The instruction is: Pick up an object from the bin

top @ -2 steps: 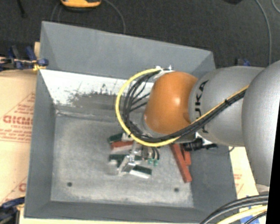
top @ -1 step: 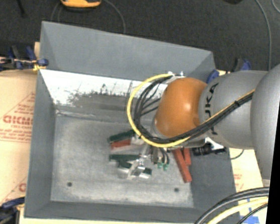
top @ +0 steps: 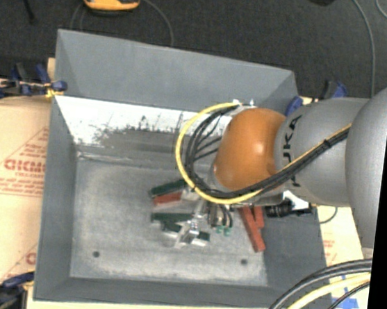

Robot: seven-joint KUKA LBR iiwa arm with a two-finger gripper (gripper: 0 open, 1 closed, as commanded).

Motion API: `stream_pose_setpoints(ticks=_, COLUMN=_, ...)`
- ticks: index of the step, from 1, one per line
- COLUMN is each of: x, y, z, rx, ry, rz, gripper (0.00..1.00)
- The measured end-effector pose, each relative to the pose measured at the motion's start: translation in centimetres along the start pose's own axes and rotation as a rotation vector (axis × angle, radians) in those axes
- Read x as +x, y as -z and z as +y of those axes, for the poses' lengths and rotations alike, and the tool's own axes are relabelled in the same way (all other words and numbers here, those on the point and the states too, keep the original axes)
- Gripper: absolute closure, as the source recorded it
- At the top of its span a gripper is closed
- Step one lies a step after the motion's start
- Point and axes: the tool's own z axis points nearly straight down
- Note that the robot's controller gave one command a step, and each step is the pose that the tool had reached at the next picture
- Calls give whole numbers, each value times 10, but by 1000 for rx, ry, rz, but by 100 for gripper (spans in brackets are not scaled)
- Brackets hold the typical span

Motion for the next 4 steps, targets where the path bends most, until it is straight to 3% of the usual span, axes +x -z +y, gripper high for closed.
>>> stream_pose_setpoints(ticks=1, x=6, y=-40, z=-13, rx=-1, ry=-184, rz=-4, gripper=0)
stream_pose_setpoints(ticks=2, x=4, y=-32, z=-11, rx=-3, ry=-187, rz=-8, gripper=100)
stream_pose_setpoints(ticks=4, x=5, y=-29, z=-11, rx=-2, ry=-187, rz=-5, gripper=100)
